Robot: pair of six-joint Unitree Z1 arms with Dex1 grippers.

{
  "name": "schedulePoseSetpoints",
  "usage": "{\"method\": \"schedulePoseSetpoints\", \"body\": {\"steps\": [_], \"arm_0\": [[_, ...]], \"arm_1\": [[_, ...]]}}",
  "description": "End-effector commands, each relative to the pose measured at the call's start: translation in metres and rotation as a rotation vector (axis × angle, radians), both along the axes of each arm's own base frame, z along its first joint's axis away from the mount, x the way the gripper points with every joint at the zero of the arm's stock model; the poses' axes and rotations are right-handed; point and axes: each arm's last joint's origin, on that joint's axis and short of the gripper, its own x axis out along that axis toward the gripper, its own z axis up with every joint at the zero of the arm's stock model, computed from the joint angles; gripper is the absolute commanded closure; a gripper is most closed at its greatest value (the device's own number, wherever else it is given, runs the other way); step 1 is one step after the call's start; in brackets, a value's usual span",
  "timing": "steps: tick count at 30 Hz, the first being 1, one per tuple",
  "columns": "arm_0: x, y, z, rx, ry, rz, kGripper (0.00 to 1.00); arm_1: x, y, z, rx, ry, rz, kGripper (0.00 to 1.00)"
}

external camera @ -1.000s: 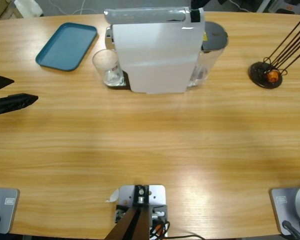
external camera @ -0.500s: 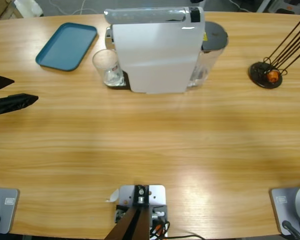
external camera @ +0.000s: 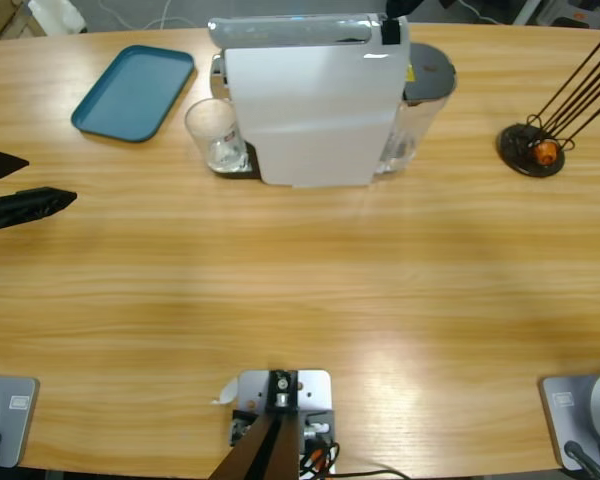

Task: Pour coffee

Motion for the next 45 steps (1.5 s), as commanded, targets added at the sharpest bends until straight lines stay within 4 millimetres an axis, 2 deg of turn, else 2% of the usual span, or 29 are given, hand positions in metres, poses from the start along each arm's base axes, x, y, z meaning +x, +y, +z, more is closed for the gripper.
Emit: {"method": "schedulePoseSetpoints", "body": {"steps": [1, 18, 27, 31, 34, 35, 37, 39, 41, 42, 43, 45], "arm_0": [[0.002, -0.002, -0.011, 0.015, 0.042, -0.011, 0.105], [0.002, -0.003, -0.011, 0.014, 0.044, -0.013, 0.105], [0.002, -0.003, -0.011, 0.015, 0.045, -0.013, 0.105], [0.002, -0.003, -0.011, 0.016, 0.045, -0.014, 0.105], [0.002, -0.003, -0.011, 0.016, 0.046, -0.014, 0.105], [0.002, -0.003, -0.011, 0.016, 0.046, -0.014, 0.105], [0.002, -0.003, -0.011, 0.016, 0.046, -0.014, 0.105], [0.002, -0.003, -0.011, 0.015, 0.044, -0.014, 0.105], [0.002, -0.003, -0.011, 0.013, 0.044, -0.017, 0.105], [0.002, -0.003, -0.011, 0.012, 0.044, -0.017, 0.105], [0.002, -0.003, -0.011, 0.012, 0.044, -0.017, 0.105], [0.002, -0.003, -0.011, 0.012, 0.042, -0.019, 0.104]], "arm_1": [[0.014, 0.004, -0.03, -0.061, 0.07, -0.003, 1.0], [0.016, 0.006, -0.037, -0.069, 0.088, 0.0, 1.0], [0.013, 0.012, -0.056, -0.085, 0.14, 0.024, 1.0], [0.011, 0.009, -0.048, -0.083, 0.11, 0.015, 1.0], [-0.005, -0.011, -0.001, -0.05, -0.03, -0.028, 1.0], [-0.018, -0.022, 0.016, -0.028, -0.076, -0.045, 1.0], [-0.046, -0.039, 0.034, 0.025, -0.123, -0.047, 1.0], [-0.076, -0.051, 0.032, 0.068, -0.146, -0.017, 1.0], [-0.098, -0.06, 0.018, 0.118, -0.123, 0.002, 0.987], [-0.107, -0.062, 0.01, 0.138, -0.099, 0.011, 0.698], [-0.117, -0.065, 0.005, 0.155, -0.066, 0.019, 0.356], [-0.133, -0.071, -0.007, 0.184, -0.011, 0.057, 0.053]]}}
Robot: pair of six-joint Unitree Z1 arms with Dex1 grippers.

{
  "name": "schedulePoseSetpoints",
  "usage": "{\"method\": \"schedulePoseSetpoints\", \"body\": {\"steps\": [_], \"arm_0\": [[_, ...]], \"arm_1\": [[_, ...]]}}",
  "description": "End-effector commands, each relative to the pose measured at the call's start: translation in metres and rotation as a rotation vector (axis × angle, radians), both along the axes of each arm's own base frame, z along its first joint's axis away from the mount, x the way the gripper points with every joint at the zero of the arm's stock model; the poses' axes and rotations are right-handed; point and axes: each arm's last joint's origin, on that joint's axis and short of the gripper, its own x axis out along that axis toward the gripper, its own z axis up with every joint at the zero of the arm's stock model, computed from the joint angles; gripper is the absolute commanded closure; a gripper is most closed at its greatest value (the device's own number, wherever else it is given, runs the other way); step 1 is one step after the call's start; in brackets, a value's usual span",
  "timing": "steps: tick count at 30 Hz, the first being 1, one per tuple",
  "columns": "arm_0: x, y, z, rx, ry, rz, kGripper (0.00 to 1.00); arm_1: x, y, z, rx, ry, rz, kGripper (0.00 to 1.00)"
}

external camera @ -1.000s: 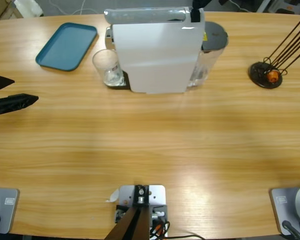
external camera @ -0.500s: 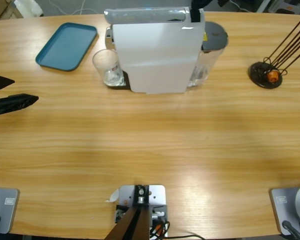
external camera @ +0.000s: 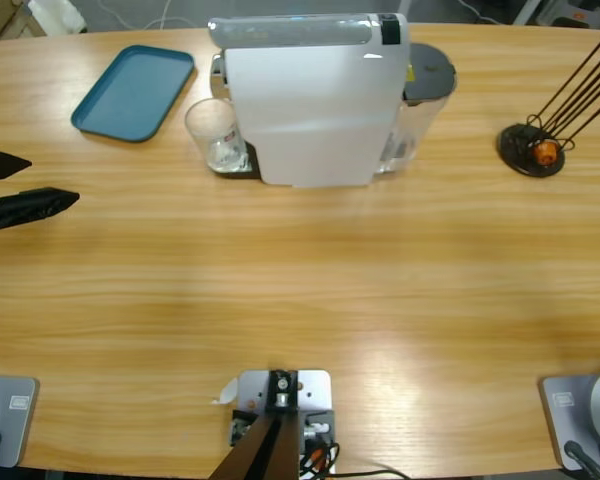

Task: Pour coffee

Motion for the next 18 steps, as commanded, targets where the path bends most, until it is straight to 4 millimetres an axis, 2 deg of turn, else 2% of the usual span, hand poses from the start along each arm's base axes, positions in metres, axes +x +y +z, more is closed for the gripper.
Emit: {"method": "schedulePoseSetpoints", "body": {"steps": [1, 3, 8, 15, 18], "arm_0": [[0.001, -0.002, -0.01, 0.009, 0.036, -0.017, 0.1], [0.001, -0.003, -0.01, 0.006, 0.035, -0.019, 0.027], [-0.002, -0.001, -0.007, -0.013, 0.016, -0.026, 0.013], [-0.001, -0.004, -0.008, -0.031, 0.021, -0.062, 0.021], [-0.001, -0.005, -0.009, -0.031, 0.023, -0.068, 0.023]], "arm_1": [[-0.077, -0.034, -0.037, 0.131, 0.115, 0.096, 0.003], [-0.09, -0.043, -0.054, 0.158, 0.143, 0.119, 0.0], [-0.111, -0.066, -0.089, 0.179, 0.132, 0.131, 0.0], [-0.127, -0.082, -0.122, 0.261, 0.1, 0.153, 0.0], [-0.131, -0.085, -0.127, 0.268, 0.104, 0.159, 0.0]]}}
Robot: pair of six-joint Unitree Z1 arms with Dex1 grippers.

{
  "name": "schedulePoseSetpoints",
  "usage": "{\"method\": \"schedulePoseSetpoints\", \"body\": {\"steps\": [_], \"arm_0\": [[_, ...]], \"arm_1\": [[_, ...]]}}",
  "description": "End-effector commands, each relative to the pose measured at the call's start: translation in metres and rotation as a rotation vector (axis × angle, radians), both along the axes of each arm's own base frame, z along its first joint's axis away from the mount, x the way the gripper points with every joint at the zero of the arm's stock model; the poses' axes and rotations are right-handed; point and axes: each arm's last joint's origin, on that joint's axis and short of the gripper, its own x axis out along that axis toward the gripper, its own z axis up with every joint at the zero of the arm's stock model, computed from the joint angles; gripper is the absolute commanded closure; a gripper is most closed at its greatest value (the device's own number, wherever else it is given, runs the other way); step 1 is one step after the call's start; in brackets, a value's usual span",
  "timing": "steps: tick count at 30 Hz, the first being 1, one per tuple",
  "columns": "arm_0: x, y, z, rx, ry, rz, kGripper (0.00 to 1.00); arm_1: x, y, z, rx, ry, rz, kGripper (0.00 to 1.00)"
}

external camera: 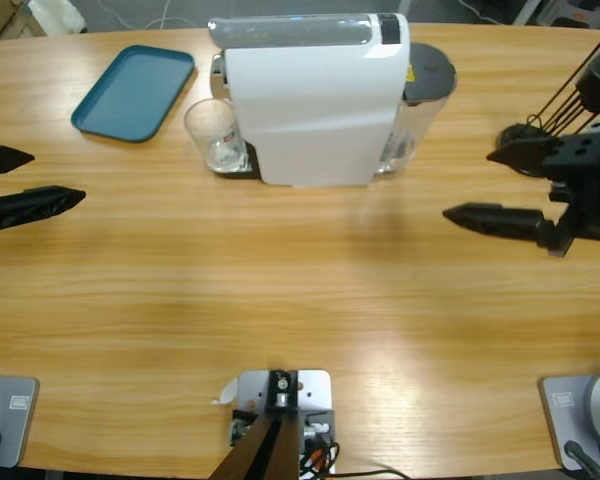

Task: Pour coffee

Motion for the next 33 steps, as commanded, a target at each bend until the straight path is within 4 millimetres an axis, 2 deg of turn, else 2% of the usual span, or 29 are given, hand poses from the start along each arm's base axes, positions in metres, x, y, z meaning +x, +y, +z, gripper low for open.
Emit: {"method": "schedulePoseSetpoints", "body": {"steps": [1, 7, 11, 14, 20, 25, 33], "arm_0": [[-0.001, -0.002, -0.012, 0.006, 0.036, -0.041, 0.023], [0.001, -0.004, -0.015, 0.016, 0.049, -0.042, 0.018], [0.002, -0.006, -0.015, 0.003, 0.049, -0.068, 0.022], [-0.002, -0.009, -0.014, -0.056, 0.037, -0.153, 0.025], [-0.022, -0.005, -0.013, -0.122, -0.061, -0.244, 0.133], [-0.032, 0.002, -0.012, -0.134, -0.1, -0.245, 0.174], [-0.03, 0.002, -0.014, -0.121, -0.103, -0.232, 0.179]], "arm_1": [[-0.018, -0.016, -0.024, 0.05, 0.016, 0.027, 0.0], [-0.031, -0.031, -0.036, 0.106, -0.039, 0.023, 0.0], [-0.027, -0.026, -0.042, 0.091, -0.028, 0.022, 0.0], [-0.027, -0.027, -0.043, 0.091, -0.028, 0.021, 0.0], [-0.027, -0.027, -0.043, 0.093, -0.03, 0.021, 0.0], [-0.027, -0.027, -0.044, 0.093, -0.029, 0.022, 0.0], [-0.028, -0.028, -0.044, 0.094, -0.031, 0.021, 0.0]]}}
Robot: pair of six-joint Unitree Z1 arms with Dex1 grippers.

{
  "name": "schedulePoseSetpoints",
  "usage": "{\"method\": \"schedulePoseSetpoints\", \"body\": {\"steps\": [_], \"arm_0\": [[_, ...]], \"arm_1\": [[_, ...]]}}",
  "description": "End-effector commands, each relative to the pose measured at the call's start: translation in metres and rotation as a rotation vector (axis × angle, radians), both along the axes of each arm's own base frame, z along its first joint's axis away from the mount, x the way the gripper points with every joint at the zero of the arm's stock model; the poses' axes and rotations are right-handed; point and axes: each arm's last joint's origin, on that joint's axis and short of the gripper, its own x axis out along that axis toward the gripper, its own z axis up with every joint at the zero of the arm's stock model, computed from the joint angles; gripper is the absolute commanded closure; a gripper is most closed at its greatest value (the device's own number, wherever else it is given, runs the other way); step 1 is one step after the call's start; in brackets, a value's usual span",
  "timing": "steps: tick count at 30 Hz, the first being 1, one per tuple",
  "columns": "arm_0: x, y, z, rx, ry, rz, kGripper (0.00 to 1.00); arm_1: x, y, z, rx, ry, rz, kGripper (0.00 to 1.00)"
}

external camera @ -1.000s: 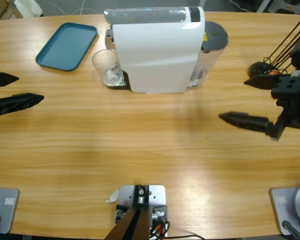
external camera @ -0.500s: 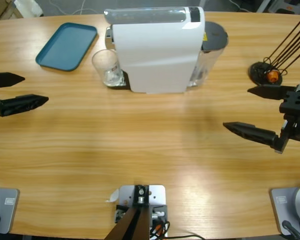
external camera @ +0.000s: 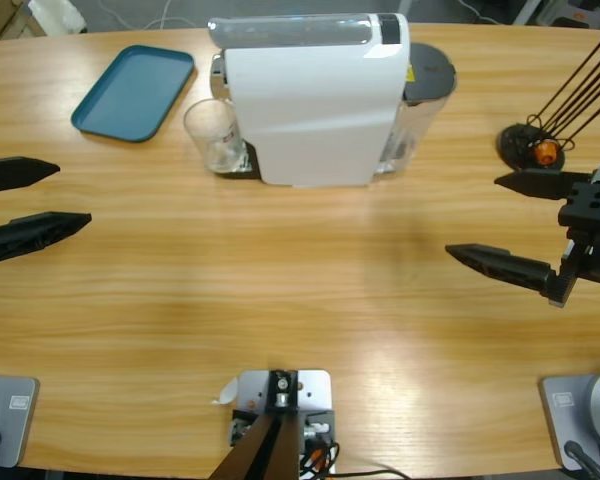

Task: Pour coffee

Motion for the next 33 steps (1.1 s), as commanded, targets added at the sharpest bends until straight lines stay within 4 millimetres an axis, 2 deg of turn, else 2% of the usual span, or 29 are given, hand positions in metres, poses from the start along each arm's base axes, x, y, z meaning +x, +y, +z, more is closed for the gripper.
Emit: {"method": "schedulePoseSetpoints", "body": {"steps": [1, 33], "arm_0": [[-0.0058, 0.0039, -0.0101, 0.019, 0.0, 0.001, 0.179], [0.0005, 0.003, -0.0143, 0.057, 0.013, 0.062, 0.174]], "arm_1": [[-0.0052, -0.0038, -0.0109, -0.008, 0.02, 0.005, 0.0], [0.0003, 0.002, -0.0137, -0.027, 0.041, -0.009, 0.0]]}}
